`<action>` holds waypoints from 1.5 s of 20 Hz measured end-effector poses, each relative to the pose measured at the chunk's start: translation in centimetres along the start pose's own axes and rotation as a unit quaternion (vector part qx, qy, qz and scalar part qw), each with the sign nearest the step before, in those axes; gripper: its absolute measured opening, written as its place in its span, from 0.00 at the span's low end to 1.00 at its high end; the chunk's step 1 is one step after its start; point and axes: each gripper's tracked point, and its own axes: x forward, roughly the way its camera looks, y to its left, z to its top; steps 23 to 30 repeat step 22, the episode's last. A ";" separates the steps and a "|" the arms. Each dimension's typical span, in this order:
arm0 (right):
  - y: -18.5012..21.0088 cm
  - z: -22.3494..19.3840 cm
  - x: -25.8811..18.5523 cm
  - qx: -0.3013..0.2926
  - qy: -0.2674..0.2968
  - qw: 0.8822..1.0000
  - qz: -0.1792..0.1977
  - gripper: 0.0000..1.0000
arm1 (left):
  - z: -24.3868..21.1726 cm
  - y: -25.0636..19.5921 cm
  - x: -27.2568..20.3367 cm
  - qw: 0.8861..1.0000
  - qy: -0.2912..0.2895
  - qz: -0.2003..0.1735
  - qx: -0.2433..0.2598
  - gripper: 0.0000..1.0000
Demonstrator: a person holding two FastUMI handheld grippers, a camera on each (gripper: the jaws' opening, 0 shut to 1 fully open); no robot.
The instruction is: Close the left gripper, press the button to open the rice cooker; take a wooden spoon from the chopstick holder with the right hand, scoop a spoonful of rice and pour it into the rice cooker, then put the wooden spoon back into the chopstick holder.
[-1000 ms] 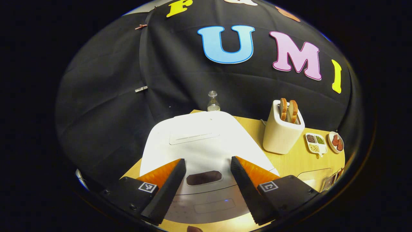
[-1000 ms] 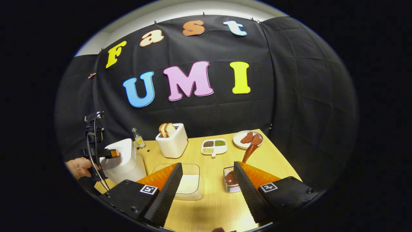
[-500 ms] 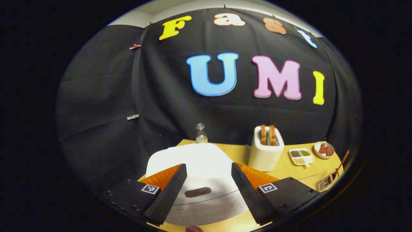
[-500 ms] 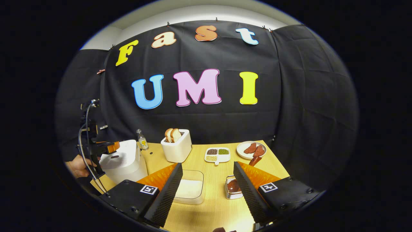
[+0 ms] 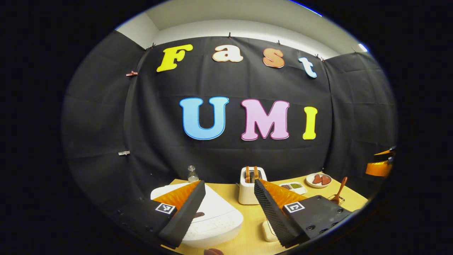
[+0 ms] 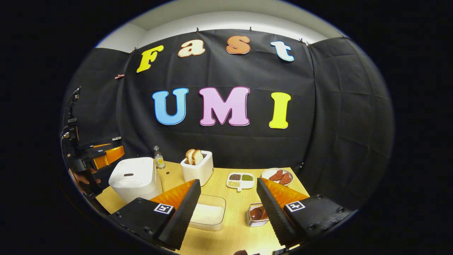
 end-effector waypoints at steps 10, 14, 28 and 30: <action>0.3 1.0 0.0 -0.002 -0.016 1.000 -0.011 0.98 | 0.5 -4.8 -5.2 0.998 -0.013 -0.060 -0.006 0.96; 0.3 0.1 -0.5 -0.002 -0.012 1.000 -0.019 0.98 | 0.4 -5.8 -6.0 0.997 -0.014 -0.069 -0.015 0.96; 0.0 -0.6 -0.5 0.010 -0.002 1.000 -0.027 0.98 | -0.9 -6.1 -5.9 0.997 0.006 -0.074 -0.020 0.96; 0.0 -0.6 -0.5 0.010 -0.002 1.000 -0.027 0.98 | -0.9 -6.1 -5.9 0.997 0.006 -0.074 -0.020 0.96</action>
